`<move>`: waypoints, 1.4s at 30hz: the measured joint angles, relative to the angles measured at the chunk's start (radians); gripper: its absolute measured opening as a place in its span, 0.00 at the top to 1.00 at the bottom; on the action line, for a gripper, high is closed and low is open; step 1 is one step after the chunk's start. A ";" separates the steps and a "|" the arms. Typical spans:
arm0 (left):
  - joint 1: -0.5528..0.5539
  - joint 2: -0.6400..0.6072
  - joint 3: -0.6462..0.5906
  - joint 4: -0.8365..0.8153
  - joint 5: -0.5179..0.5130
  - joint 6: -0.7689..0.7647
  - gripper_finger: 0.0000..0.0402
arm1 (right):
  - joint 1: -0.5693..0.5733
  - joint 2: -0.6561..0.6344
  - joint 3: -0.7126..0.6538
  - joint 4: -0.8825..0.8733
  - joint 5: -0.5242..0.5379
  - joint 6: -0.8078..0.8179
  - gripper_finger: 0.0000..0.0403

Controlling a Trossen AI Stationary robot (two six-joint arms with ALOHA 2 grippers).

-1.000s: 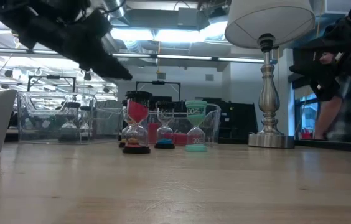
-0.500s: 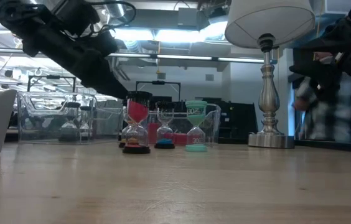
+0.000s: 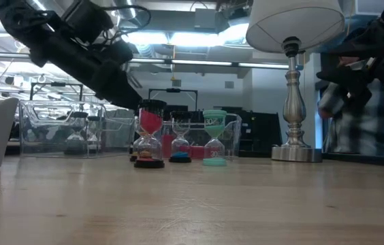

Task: Pick & Place Office items
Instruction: Put the orange hourglass into the left transparent bin

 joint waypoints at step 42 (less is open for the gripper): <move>0.033 0.076 0.000 0.055 0.080 -0.122 0.47 | 0.000 0.000 0.000 0.000 0.000 0.000 0.44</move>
